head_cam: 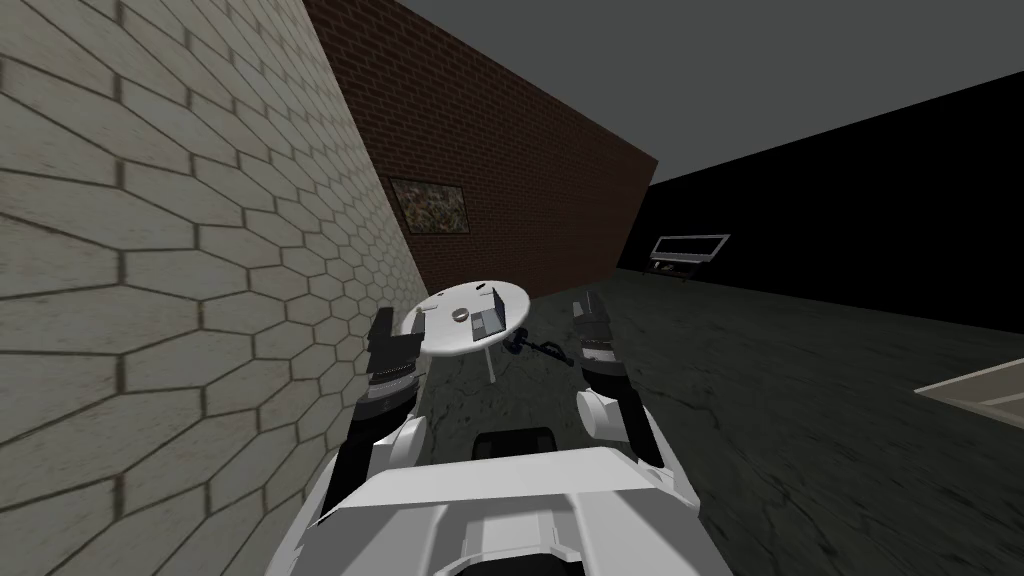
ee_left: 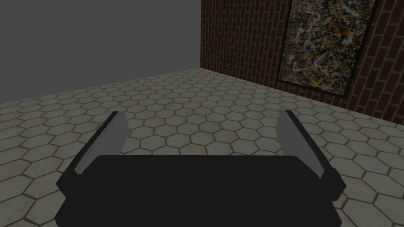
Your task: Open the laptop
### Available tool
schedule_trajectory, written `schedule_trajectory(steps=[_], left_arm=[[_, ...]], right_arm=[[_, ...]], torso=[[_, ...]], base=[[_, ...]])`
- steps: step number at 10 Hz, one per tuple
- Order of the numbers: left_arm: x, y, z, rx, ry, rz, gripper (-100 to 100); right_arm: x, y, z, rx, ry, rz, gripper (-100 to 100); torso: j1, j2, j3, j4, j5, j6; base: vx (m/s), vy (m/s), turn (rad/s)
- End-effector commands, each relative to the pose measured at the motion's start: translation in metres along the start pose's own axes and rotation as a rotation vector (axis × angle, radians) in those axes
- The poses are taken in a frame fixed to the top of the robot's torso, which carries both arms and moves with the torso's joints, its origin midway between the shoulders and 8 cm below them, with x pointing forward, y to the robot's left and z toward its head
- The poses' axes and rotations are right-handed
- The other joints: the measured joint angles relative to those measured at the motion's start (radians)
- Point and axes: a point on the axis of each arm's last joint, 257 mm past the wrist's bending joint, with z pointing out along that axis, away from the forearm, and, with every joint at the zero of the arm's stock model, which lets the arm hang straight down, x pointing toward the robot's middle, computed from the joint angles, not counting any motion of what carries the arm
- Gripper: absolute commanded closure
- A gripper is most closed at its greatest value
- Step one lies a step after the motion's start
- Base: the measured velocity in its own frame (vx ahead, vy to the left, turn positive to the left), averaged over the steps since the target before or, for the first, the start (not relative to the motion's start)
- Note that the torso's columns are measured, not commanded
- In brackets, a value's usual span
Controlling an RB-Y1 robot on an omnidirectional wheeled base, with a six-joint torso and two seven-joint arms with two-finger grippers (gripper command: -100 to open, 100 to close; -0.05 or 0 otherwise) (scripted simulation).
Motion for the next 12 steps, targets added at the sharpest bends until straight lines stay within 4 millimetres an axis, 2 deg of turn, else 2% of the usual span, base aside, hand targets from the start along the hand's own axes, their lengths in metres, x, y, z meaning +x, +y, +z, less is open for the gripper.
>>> schedule_trajectory(steps=[1, 9, 10, 12], left_arm=[[0.0000, 0.0000, 0.0000, 0.000, 0.000, 0.000, 0], [0.0000, -0.0002, 0.0001, 0.000, 0.000, 0.000, 0], [0.0051, 0.0017, 0.0001, -0.005, 0.046, 0.017, -100], [0.0100, 0.0064, 0.0006, -0.022, 0.099, 0.045, -100]], right_arm=[[0.0000, 0.0000, 0.0000, 0.000, 0.000, 0.000, 0], [0.0000, 0.0002, 0.0001, 0.000, 0.000, 0.000, 0], [0.0000, 0.0002, 0.0001, 0.000, 0.000, 0.000, 0], [0.0000, -0.0001, -0.0001, 0.000, 0.000, 0.000, 0]], torso=[[0.000, 0.040, -0.082, 0.041, 0.000, 0.000], [0.000, 0.618, -1.234, 0.617, 0.000, 0.000], [0.000, 0.691, -1.382, 0.691, 0.000, 0.000], [-0.001, 0.733, -1.472, 0.733, 0.000, 0.000]], base=[[0.000, 0.000, 0.000], [0.000, 0.000, 0.000], [0.023, -0.017, 0.020], [0.052, -0.043, 0.030]])
